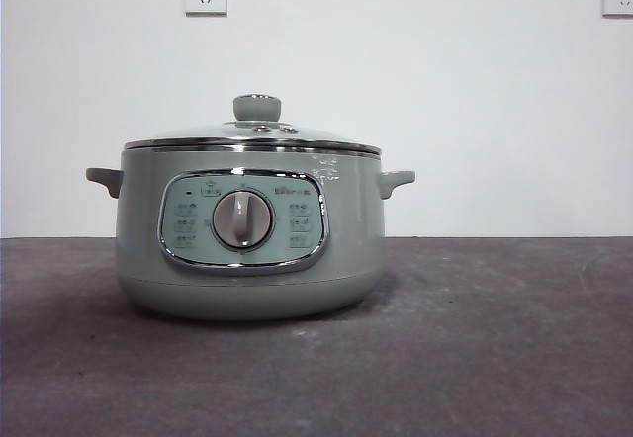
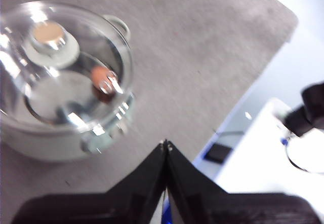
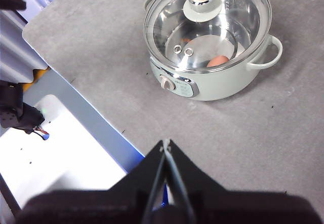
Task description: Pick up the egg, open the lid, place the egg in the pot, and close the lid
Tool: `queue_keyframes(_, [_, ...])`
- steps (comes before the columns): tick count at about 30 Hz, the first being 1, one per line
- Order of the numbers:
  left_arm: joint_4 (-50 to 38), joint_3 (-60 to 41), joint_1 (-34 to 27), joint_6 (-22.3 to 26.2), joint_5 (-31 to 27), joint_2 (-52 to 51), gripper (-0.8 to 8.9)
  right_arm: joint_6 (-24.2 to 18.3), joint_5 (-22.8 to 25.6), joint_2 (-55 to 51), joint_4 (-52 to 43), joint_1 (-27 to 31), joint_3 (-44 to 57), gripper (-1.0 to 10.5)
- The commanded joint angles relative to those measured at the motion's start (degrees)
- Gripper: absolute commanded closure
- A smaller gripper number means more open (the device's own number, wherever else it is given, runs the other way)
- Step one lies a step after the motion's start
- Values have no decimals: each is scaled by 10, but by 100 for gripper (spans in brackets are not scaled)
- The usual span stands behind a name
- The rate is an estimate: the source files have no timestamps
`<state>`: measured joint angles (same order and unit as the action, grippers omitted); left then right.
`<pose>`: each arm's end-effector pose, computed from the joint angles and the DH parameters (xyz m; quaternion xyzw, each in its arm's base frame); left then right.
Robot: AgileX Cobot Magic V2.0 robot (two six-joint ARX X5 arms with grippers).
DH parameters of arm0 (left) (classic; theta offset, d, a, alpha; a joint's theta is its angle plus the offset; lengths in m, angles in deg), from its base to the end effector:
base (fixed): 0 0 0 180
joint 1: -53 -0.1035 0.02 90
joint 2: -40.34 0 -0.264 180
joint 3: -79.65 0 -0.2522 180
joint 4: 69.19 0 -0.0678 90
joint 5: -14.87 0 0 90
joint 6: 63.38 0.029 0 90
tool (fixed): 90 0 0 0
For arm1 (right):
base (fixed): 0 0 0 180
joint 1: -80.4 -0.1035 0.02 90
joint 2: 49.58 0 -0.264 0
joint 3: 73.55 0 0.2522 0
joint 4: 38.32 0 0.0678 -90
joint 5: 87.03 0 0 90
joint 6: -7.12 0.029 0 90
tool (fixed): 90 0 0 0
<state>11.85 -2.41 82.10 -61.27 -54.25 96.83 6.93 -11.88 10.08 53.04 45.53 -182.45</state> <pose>0.1142 -0.0754 0.4301 0.0400 0.3304 -0.4036 0.8522 0.0962 0.0761 0.4581 -0.0639 0.3532 0.3929 0.8466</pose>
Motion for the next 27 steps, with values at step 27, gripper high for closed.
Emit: queue_keyframes(27, [-637, -616, -244, 91, -104, -455, 817, 5, 2, -2, 9, -1, 2, 946])
